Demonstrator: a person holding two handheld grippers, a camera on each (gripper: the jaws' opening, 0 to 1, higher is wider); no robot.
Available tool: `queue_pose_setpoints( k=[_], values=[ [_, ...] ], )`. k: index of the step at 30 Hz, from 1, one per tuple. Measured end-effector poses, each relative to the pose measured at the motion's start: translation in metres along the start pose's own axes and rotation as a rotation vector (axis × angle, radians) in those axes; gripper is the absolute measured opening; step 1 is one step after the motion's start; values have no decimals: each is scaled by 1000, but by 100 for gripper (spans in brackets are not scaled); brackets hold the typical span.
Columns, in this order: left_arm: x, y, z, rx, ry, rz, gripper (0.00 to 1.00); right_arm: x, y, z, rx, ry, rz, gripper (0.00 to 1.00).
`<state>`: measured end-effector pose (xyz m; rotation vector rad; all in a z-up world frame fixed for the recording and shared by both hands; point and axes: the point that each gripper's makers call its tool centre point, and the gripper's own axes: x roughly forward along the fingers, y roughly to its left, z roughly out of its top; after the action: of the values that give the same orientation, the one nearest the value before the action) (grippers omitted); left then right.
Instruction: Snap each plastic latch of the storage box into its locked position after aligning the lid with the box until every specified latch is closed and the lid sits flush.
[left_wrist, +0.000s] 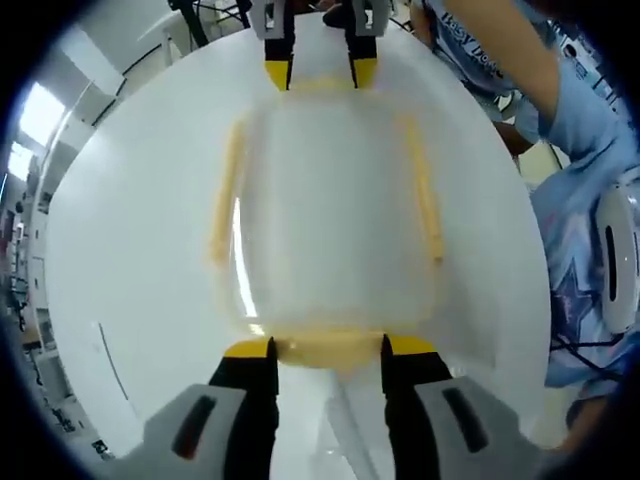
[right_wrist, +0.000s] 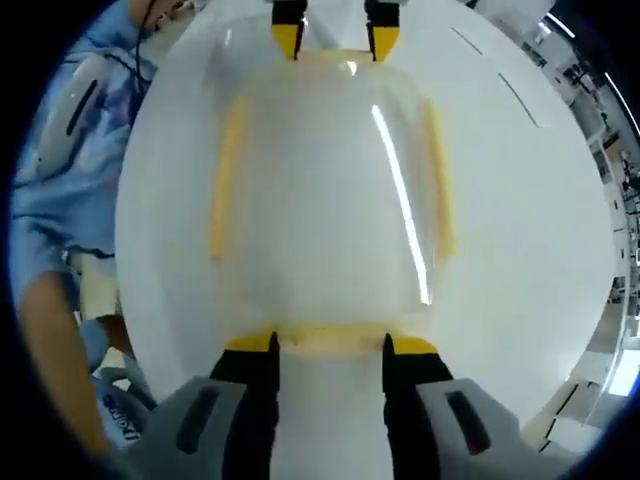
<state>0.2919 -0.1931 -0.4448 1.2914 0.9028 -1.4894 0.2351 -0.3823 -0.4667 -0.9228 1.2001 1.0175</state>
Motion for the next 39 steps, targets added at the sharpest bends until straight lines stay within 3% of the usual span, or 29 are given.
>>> queue_pose_setpoints(
  k=[22,31,39],
  values=[
    [-32,-8,-1,4,-32,62,40,-38,4,14,-28,-53,-93,39],
    [-54,-8,-15,-1,-27,103,40,-64,0,37,-65,-55,-149,39],
    [-73,-15,-27,-15,-27,111,40,-78,3,54,-87,-60,-148,39]
  ],
)
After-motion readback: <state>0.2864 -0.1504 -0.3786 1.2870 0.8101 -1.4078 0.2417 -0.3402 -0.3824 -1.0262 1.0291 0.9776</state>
